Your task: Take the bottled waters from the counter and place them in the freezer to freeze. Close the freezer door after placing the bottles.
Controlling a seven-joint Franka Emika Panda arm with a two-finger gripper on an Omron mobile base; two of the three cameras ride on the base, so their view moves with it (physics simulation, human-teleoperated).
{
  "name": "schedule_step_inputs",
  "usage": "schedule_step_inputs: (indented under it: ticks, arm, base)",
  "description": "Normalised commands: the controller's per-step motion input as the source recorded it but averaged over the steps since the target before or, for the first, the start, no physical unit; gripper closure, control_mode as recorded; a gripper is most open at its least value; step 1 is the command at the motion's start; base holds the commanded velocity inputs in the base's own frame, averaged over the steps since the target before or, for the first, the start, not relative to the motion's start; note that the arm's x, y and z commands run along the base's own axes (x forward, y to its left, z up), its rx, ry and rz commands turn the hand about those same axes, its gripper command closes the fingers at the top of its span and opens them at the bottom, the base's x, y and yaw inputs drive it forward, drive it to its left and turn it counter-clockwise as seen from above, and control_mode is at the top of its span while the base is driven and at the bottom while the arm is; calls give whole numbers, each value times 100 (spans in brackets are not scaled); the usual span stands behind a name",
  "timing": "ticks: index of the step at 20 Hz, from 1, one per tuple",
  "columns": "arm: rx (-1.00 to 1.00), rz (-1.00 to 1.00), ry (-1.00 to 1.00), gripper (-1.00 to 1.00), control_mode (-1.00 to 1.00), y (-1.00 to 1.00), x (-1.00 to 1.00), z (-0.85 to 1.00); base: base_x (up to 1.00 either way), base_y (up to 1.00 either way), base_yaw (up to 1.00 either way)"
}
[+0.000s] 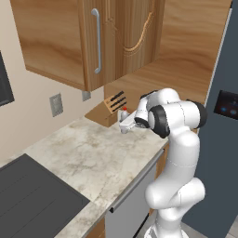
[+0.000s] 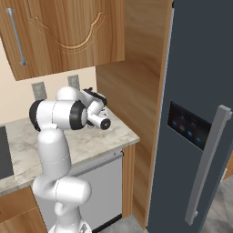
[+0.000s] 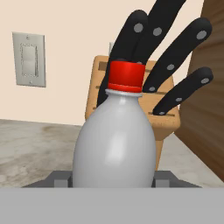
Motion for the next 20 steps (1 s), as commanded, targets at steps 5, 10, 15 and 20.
schedule_step_inputs:
  ticks: [5, 10, 15, 20]
  arm:
    - [0, 0, 0, 100, -100, 0, 0, 0]
    - [0, 0, 0, 100, -100, 0, -15, 3]
    - [0, 0, 0, 100, -100, 0, -48, 54]
    - [0, 0, 0, 100, -100, 0, -60, 76]
  base:
    - [0, 0, 0]
    - [0, 0, 0]
    - [0, 0, 0]
    - [0, 0, 0]
